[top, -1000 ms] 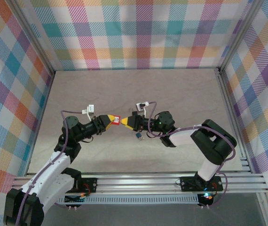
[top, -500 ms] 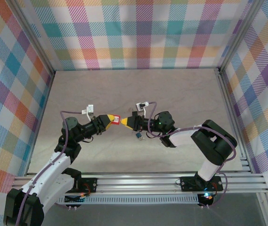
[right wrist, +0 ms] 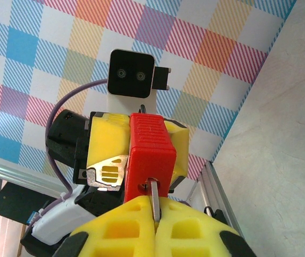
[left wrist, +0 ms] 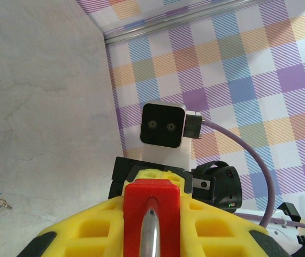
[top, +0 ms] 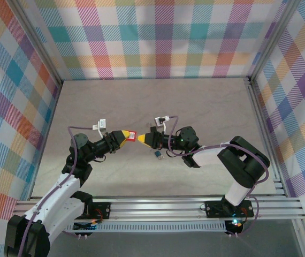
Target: Lock with the key
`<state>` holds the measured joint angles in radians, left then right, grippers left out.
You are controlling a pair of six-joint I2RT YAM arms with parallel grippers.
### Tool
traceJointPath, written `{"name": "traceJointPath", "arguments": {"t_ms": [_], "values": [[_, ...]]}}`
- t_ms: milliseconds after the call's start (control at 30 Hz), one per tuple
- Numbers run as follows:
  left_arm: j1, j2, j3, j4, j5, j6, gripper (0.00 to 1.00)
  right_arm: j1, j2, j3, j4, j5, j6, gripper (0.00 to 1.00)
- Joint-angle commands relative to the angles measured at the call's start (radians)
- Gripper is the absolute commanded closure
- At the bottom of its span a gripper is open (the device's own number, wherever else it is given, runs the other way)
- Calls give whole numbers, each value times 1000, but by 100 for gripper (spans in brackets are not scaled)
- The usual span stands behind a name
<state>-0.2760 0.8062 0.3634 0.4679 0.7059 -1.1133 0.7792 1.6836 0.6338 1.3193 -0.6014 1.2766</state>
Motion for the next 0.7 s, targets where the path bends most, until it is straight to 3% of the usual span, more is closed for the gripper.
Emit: {"name": "traceJointPath", "arguments": {"t_ms": [0, 233, 500, 667], "values": [[11, -12, -17, 4, -25, -9, 100, 15, -13, 15, 30, -8, -85, 100], [30, -46, -36, 8, -49, -36, 100, -7, -58, -71, 34, 75, -110, 100], [73, 3, -64, 167, -28, -148, 100, -18, -49, -128, 86, 103, -105, 100], [94, 5, -61, 181, -20, -163, 100, -21, -89, -178, 79, 144, -135, 100]]}}
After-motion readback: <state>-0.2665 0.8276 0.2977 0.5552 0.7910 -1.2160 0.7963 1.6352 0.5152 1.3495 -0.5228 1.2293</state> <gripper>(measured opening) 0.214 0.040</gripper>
